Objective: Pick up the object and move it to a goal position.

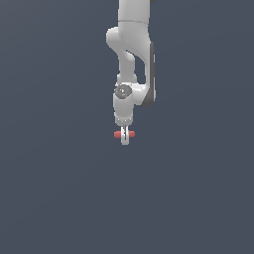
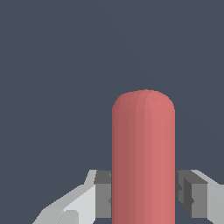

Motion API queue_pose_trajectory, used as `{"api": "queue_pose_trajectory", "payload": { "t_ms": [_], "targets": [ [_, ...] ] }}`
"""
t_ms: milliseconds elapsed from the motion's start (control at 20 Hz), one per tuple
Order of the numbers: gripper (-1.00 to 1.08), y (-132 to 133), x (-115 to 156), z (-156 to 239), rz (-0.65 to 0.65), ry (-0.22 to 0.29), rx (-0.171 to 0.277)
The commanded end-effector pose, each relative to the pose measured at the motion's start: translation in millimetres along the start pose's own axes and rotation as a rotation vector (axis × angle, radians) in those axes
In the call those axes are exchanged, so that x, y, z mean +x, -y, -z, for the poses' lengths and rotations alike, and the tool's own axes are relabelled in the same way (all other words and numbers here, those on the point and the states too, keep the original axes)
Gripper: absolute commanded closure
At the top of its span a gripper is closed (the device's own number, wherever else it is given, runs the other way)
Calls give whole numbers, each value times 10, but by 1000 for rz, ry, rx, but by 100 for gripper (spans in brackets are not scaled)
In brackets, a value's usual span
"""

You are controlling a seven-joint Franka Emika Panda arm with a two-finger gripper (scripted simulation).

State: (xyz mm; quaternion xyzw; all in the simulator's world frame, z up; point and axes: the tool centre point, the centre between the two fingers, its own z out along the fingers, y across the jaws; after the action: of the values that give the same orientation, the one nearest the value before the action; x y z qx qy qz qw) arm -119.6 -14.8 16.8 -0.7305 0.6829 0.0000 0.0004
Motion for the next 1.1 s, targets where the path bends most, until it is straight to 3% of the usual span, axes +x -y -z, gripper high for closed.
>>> {"api": "queue_pose_trajectory", "payload": {
  "t_ms": [0,500,1050],
  "targets": [
    [108,1,1,1,0,0,0],
    [108,202,-25,218,0,-1,-1],
    [108,795,-97,852,-1,-5,-1]
  ]
}}
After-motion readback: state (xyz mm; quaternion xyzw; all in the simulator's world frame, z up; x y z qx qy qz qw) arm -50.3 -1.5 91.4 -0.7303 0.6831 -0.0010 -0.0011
